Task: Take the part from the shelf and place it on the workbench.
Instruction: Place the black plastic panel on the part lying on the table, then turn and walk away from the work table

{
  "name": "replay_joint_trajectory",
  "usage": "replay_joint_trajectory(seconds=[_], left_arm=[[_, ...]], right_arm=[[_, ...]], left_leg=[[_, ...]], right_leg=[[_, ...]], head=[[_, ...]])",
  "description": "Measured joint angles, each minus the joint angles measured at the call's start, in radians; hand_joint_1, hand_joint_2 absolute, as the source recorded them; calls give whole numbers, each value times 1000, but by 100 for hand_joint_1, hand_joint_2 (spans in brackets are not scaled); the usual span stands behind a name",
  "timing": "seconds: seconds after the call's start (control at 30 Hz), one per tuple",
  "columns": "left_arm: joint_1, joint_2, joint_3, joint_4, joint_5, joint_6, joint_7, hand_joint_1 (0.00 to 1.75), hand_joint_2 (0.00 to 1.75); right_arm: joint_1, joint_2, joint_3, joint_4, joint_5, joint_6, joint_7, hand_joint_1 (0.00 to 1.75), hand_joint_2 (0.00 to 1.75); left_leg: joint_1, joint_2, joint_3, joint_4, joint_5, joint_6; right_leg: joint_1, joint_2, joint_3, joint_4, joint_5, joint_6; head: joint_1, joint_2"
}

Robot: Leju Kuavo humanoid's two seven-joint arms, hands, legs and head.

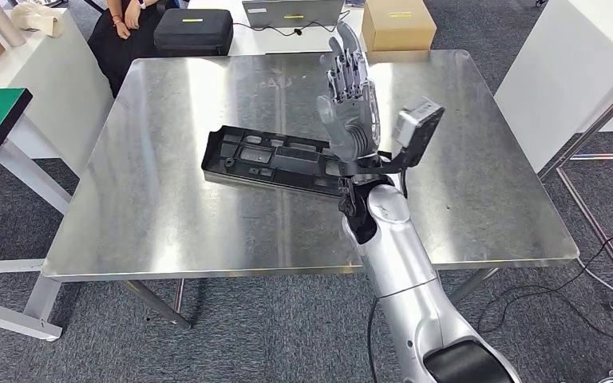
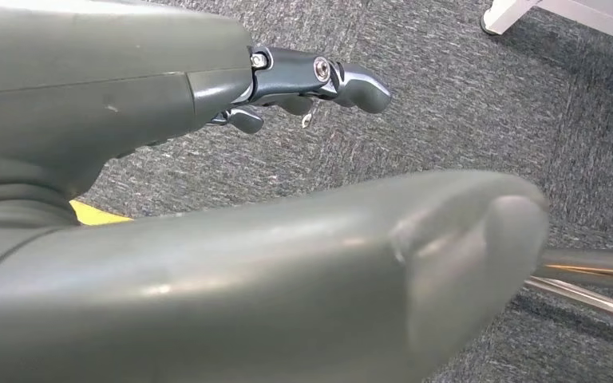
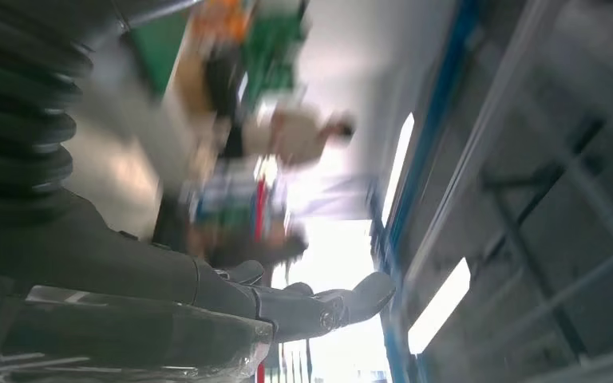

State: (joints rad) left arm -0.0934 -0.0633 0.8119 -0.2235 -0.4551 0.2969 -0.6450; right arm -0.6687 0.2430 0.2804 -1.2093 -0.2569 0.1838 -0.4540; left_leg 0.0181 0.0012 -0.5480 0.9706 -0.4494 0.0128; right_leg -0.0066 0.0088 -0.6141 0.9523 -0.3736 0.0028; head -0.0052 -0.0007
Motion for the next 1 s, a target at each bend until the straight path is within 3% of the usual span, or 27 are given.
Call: replay_joint_trajectory(seconds=[0.1, 0.33, 0.6, 0.73, 0.8, 0.87, 0.9, 0.93, 0.97, 1.0], left_arm=[[0, -1, 6, 0, 0, 6, -2, 0, 0], [-2, -15, 17, 0, 15, 31, -26, 0, 0], [-10, -21, 22, 0, -2, 12, -45, 0, 0], [-17, -23, 22, 0, -6, 8, -47, 0, 0], [-23, -27, 21, 0, -12, 4, -48, 0, 0], [-27, -28, 21, 0, -21, -1, -49, 0, 0], [-28, -28, 21, 0, -26, -2, -48, 0, 0], [-28, -29, 20, 0, -30, -3, -48, 0, 0], [-28, -30, 19, 0, -35, -3, -48, 0, 0], [-29, -31, 17, 0, -40, -4, -47, 0, 0]], right_arm=[[39, 0, 2, -46, -175, 143, 60, 0, 0], [133, -3, 26, -100, -341, 299, 100, 0, 0], [227, -27, 77, -127, -342, 315, 59, 0, 0], [238, -39, 87, -126, -340, 314, 44, 0, 0], [241, -50, 89, -124, -337, 311, 35, 0, 0], [256, -68, 91, -121, -326, 303, 17, 0, 0], [267, -77, 91, -119, -318, 298, 5, 0, 0], [280, -86, 91, -118, -305, 290, -7, 0, 0], [292, -93, 91, -117, -289, 277, -17, 0, 0], [303, -100, 91, -117, -268, 261, -26, 0, 0]], left_leg=[[0, 0, 0, 0, 0, 0], [-1, 0, 0, 2, -2, 2], [-2, 0, -6, 15, -10, 15], [0, 3, 2, 2, 9, 34], [4, 7, 7, -15, 23, 44], [1, 7, 1, -16, 28, 48], [1, 7, -2, -16, 30, 48], [2, 7, -4, -16, 31, 46], [4, 7, -6, -14, 32, 44], [6, 7, -9, -11, 32, 40]], right_leg=[[0, 0, 0, 0, 0, 0], [-2, 0, 0, -1, 0, 0], [-5, 1, 2, -1, -1, 3], [-5, 0, 0, 4, -1, 19], [-4, -2, -33, 74, -44, 16], [-10, -2, -94, 221, -112, 12], [-14, -2, -118, 283, -135, 16], [-18, -3, -123, 307, -142, 25], [-23, -4, -104, 284, -131, 37], [-28, -6, -65, 223, -110, 51]], head=[[0, 0], [0, 0], [0, 0], [0, 0], [3, 0], [5, 0], [6, 0], [6, 0], [7, 0], [7, 0]])
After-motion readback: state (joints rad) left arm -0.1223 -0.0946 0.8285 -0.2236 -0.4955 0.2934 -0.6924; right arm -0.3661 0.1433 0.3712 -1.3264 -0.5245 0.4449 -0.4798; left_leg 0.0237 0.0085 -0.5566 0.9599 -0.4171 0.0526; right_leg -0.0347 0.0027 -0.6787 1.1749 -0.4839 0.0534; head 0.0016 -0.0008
